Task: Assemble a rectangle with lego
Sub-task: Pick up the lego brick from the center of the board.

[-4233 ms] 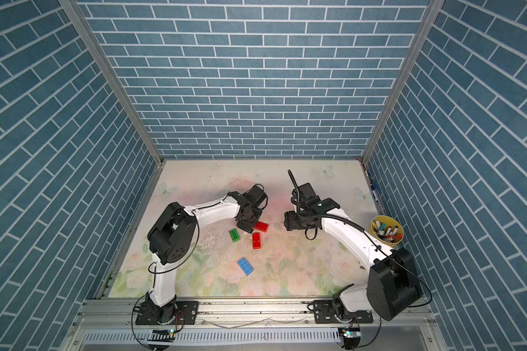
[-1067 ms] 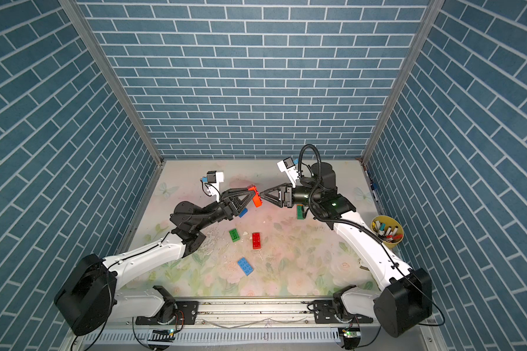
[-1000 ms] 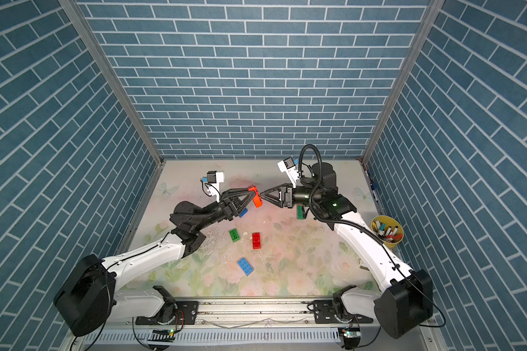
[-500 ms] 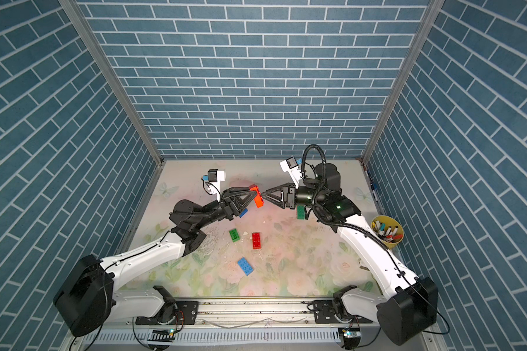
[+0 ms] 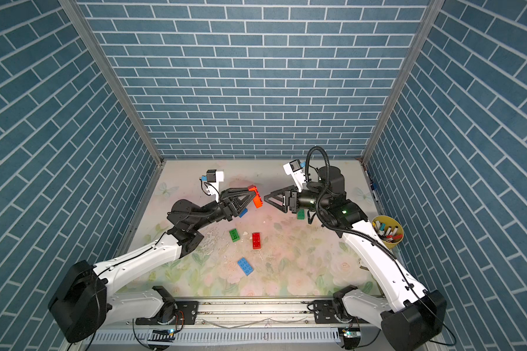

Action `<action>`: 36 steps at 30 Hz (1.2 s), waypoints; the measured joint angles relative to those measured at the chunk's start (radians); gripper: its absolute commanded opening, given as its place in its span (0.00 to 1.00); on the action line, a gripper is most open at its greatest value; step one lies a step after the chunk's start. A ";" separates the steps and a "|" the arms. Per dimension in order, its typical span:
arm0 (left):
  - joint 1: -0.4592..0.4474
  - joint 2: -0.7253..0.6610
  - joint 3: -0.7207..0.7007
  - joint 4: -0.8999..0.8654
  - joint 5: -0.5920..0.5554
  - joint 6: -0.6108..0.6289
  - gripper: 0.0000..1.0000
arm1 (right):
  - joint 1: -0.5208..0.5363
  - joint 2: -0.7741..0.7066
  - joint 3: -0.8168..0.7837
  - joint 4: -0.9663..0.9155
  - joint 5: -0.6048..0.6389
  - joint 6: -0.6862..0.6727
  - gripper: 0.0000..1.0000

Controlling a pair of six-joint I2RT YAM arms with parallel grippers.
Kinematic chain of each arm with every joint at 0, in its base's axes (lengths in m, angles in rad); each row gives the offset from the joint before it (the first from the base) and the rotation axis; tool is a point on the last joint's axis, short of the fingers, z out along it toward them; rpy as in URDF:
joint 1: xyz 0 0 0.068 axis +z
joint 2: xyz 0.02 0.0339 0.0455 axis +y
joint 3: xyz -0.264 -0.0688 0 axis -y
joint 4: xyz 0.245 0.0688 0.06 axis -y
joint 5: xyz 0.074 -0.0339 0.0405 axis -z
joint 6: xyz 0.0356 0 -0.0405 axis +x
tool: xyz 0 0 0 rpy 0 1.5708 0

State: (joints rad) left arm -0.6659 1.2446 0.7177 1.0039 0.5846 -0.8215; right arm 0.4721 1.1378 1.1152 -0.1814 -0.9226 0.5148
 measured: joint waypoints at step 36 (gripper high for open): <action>-0.028 0.076 0.052 0.086 0.001 -0.037 0.09 | 0.053 0.056 0.000 0.169 -0.072 0.066 0.55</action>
State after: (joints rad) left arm -0.6937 1.3209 0.7700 1.0897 0.5858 -0.8585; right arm 0.5255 1.1942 1.1152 -0.0128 -0.9947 0.5804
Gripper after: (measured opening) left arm 0.367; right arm 0.563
